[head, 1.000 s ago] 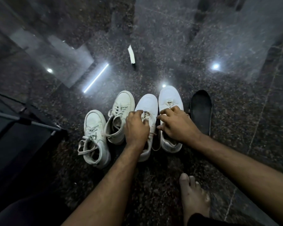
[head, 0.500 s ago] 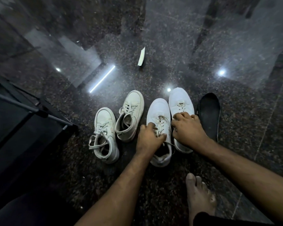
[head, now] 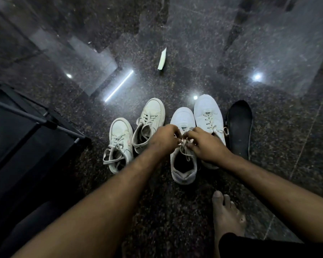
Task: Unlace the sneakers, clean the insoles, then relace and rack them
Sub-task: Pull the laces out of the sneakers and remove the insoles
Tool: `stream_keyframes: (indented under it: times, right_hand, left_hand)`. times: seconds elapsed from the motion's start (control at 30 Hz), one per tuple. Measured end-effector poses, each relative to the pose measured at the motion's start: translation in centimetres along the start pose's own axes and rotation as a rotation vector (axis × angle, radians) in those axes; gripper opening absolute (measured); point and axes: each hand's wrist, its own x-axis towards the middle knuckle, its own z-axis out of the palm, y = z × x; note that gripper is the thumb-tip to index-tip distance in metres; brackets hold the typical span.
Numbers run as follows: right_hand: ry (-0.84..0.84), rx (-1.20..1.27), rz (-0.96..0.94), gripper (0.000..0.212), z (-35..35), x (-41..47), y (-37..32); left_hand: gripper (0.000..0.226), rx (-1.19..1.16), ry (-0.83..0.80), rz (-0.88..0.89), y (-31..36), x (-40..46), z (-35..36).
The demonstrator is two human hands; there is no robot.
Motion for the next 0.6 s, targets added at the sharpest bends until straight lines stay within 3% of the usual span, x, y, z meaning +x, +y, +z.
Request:
stream_keyframes:
  times: [0.1,0.23,0.4,0.5,0.6]
  right_hand:
    - [-0.007,0.061,0.007,0.016,0.0,0.5,0.1]
    - [0.035,0.042,0.053,0.012,0.3,0.5,0.1]
    - [0.116,0.034,0.016,0.024,0.7,-0.5,1.0]
    - [0.137,0.087,-0.066,0.025,1.2,-1.5,0.7]
    - [0.173,0.385,-0.092,0.016,1.4,-1.9,0.0]
  left_hand:
    - [0.010,0.218,-0.078,0.110,0.8,-0.2,-2.6]
    - [0.017,0.247,-0.118,0.180,1.9,-0.2,-3.5]
    - [0.025,0.433,-0.196,0.162,2.2,0.1,-2.1]
    - [0.026,0.374,-0.228,0.174,2.0,0.6,-1.7]
    - [0.017,0.196,-0.217,0.138,2.6,1.2,-2.1]
